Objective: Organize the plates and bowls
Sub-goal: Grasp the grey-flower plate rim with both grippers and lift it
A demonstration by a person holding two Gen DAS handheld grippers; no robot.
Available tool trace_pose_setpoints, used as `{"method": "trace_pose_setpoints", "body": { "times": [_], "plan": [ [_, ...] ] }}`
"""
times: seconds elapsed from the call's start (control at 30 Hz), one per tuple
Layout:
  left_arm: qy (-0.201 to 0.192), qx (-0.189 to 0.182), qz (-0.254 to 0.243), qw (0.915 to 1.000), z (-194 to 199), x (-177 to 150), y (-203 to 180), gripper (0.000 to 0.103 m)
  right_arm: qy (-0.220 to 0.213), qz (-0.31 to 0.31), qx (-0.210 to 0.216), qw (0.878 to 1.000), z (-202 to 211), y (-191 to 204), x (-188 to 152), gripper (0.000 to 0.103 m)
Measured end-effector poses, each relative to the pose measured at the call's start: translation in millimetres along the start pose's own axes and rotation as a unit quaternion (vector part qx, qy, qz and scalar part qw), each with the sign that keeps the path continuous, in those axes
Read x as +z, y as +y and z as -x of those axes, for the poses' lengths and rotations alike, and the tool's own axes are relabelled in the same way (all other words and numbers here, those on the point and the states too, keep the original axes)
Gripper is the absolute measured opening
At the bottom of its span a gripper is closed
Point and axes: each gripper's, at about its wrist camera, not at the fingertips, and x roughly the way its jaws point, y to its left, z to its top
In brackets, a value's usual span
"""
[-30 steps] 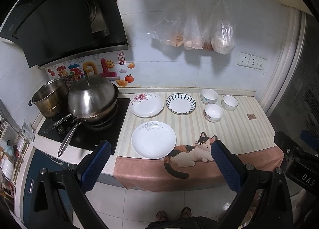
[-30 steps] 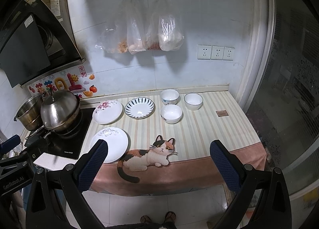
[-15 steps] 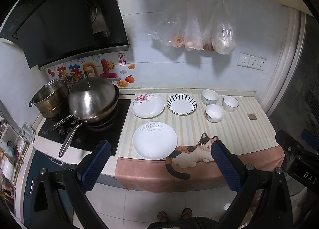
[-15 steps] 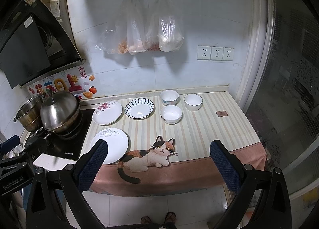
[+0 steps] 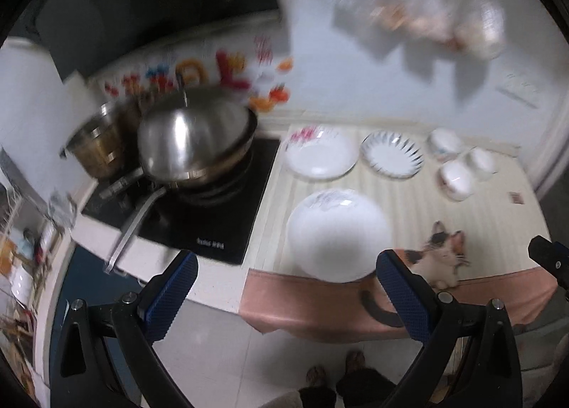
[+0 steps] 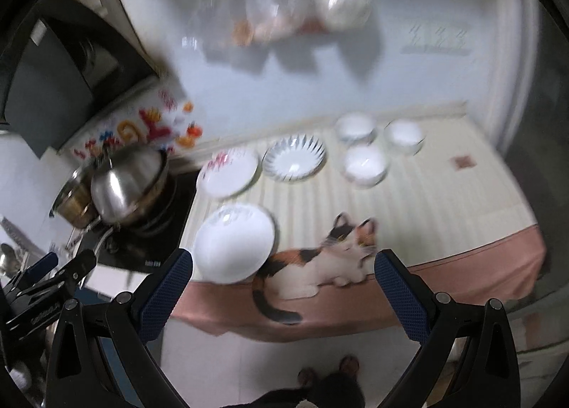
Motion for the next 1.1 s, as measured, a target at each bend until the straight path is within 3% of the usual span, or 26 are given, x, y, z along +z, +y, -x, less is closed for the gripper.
{"method": "trace_pose_setpoints", "body": {
  "times": [0.1,0.23,0.4,0.5,0.57,0.6,0.7,0.8,0.87,1.1],
  "plan": [
    [0.050,-0.015,0.029,0.9982,-54,6,14,0.103,0.041,0.010,0.018,0.999,-67,2,10,0.103],
    [0.129,-0.036,0.066,0.9887,-142,12,26,0.101,0.101,0.033,0.025,0.994,-167,2,16,0.103],
    [0.198,-0.033,0.086,0.9759,-227,13,24,0.084,0.191,0.045,0.060,0.979,-290,-2,21,0.100],
    [0.230,-0.043,0.089,0.9682,-266,13,18,0.072,0.238,0.051,0.078,0.967,-347,-1,18,0.086],
    [0.253,-0.045,0.079,0.9632,-290,13,14,0.059,0.265,0.058,0.087,0.959,-380,-1,14,0.070],
    [0.263,-0.049,0.072,0.9609,-299,11,12,0.053,0.280,0.058,0.092,0.954,-395,-1,12,0.067],
    [0.285,-0.050,0.051,0.9558,-317,6,4,0.041,0.305,0.051,0.118,0.944,-419,2,5,0.053],
    [0.283,-0.068,0.043,0.9559,-317,5,-3,0.040,0.306,0.057,0.134,0.941,-432,4,4,0.042],
    [0.281,-0.068,0.028,0.9570,-313,5,-10,0.039,0.320,0.062,0.144,0.934,-438,8,2,0.023],
    [0.280,-0.060,0.026,0.9576,-294,6,-20,0.038,0.326,0.061,0.144,0.933,-438,7,6,0.022]
  ]
}}
